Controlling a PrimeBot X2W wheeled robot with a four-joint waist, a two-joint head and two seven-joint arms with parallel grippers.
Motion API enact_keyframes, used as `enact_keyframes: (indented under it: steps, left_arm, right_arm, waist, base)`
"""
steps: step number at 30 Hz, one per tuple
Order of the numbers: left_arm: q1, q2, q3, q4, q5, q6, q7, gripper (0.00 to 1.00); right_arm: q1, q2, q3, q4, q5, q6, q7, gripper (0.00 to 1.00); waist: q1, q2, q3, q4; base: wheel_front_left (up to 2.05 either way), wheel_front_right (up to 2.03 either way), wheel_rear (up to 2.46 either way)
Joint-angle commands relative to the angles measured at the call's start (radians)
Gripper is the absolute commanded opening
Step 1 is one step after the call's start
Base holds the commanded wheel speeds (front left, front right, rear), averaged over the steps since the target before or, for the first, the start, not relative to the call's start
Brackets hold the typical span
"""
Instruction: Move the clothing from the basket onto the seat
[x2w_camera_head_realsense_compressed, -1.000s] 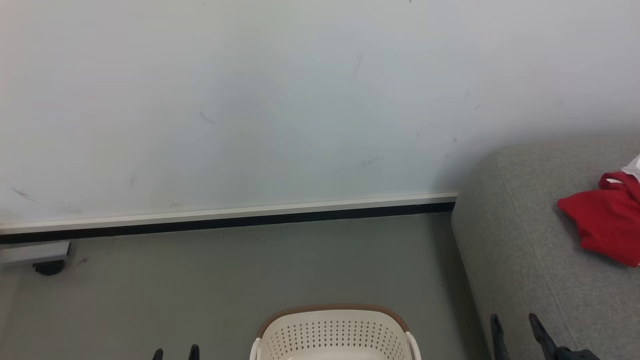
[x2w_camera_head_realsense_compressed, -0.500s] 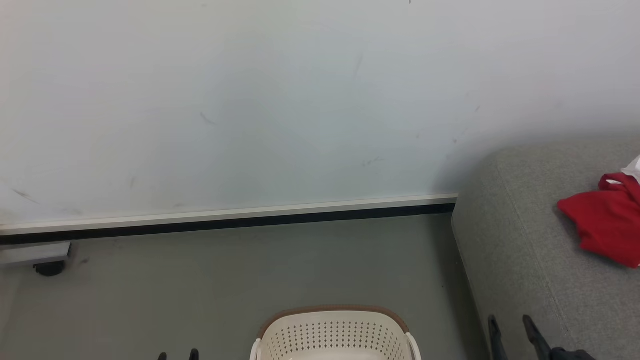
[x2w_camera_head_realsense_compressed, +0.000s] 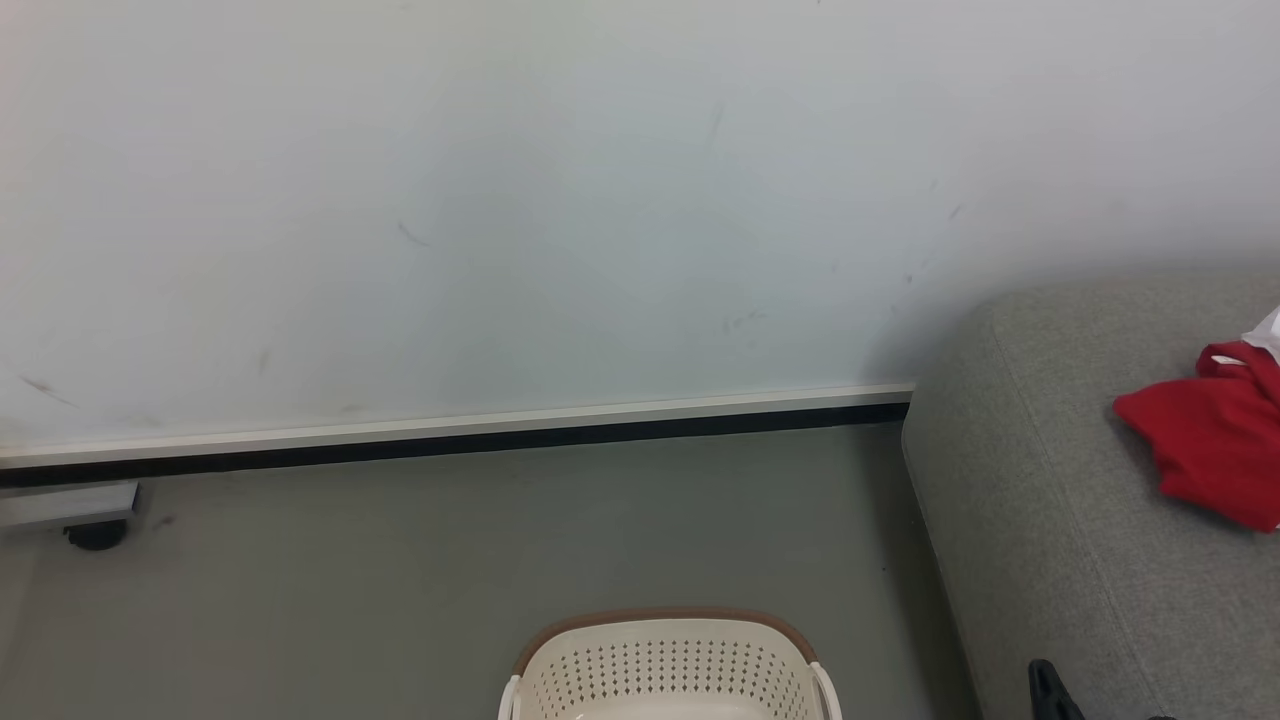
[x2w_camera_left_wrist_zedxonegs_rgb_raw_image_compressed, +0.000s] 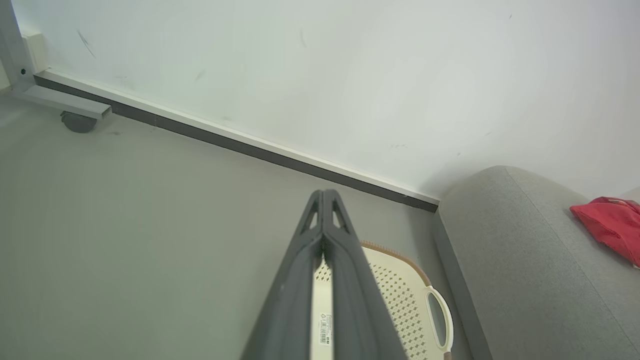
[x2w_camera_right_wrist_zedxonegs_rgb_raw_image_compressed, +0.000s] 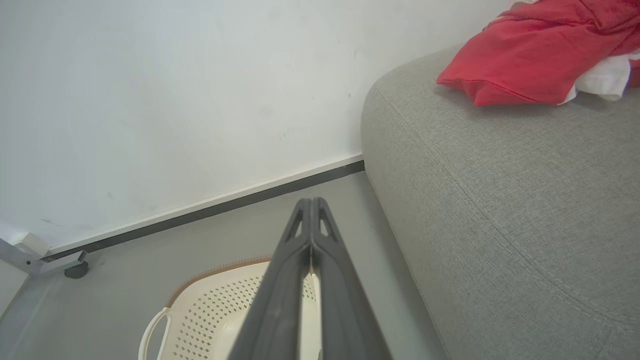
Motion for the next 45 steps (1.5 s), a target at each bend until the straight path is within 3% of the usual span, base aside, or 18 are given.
enact_keyframes:
  steps: [1,24,45]
  left_arm:
    - [-0.030,0.001,0.000,-0.009,-0.045,-0.004,0.005,0.00]
    - [-0.091,0.001,-0.004,0.004,-0.400,-0.020,0.072,0.00]
    - [-0.134,0.001,-0.005,0.015,-0.644,-0.033,0.121,0.00]
  right_arm:
    - [-0.028,-0.013,-0.006,-0.012,0.054,0.000,0.006,0.00]
    - [-0.071,-0.062,-0.034,0.002,0.510,0.000,0.046,0.00]
    - [-0.096,-0.098,-0.049,0.010,0.829,0.000,0.068,0.00]
  waist:
    - [0.0000,0.0000,0.001,0.000]
    - [-0.0001,0.0000,0.014,-0.007]
    - [-0.0001,0.0000,0.025,-0.012]
  base:
    - [0.00,0.00,0.00]
    - [0.00,0.00,0.00]
    - [0.00,0.00,0.00]
